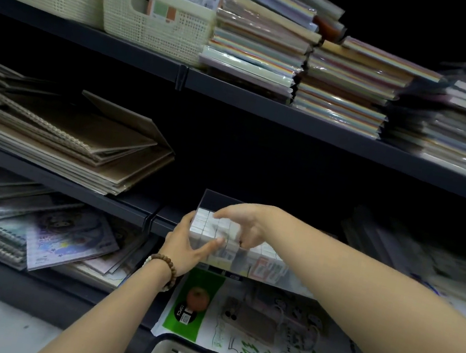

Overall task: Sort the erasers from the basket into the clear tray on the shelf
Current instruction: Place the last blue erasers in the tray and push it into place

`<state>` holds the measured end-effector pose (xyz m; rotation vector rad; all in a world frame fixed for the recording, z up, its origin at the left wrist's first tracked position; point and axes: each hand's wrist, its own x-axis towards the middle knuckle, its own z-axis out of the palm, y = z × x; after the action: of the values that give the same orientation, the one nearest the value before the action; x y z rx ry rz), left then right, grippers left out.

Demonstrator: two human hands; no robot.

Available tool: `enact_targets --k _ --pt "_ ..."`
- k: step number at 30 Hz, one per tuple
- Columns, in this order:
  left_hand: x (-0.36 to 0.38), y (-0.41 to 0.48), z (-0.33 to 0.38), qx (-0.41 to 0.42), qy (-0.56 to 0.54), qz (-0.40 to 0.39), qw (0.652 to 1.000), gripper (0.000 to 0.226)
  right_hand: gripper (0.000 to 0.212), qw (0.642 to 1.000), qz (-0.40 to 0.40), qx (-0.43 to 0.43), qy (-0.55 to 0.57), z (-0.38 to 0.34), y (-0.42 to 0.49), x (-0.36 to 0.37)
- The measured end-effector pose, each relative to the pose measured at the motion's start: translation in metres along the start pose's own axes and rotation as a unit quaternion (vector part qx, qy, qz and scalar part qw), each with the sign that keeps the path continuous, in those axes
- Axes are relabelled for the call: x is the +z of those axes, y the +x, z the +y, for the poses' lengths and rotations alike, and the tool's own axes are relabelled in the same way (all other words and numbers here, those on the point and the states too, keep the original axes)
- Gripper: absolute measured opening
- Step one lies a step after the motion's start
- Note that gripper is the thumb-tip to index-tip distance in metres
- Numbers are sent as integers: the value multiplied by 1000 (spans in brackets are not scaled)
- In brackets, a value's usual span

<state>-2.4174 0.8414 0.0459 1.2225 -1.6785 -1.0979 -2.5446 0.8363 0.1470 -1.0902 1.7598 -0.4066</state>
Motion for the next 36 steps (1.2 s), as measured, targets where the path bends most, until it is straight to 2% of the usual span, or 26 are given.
enact_targets --k 2,7,12,18,23,26,28,31,33,36 --pt "0 0 0 -1 6 -2 1000 108 72 1000 13 -4 -20 0 4 6" --pt "-1 1 -1 9 8 -10 1000 107 74 1000 -13 7 26 3 5 -6" --pt "0 1 -2 9 -5 4 1000 103 70 999 -15 -6 27 2 0 -11" --pt "-1 3 -3 9 1 9 1000 110 72 995 6 -80 -66 -9 -24 -17" --pt "0 1 -3 8 31 68 997 86 56 975 61 -140 -161 1 -27 2" --pt "0 0 -2 11 56 83 995 82 52 965 81 -154 -197 6 -26 5" --pt "0 -2 -2 18 39 85 995 80 49 965 81 -166 -185 10 -28 -4" --pt "0 -2 -2 25 27 96 995 80 30 962 65 -227 -138 27 -35 -23" --pt "0 0 -3 21 32 97 995 83 39 948 106 -269 -134 49 -41 -41" --pt "1 4 -2 17 40 82 996 92 51 906 244 -307 -157 102 -46 -76"
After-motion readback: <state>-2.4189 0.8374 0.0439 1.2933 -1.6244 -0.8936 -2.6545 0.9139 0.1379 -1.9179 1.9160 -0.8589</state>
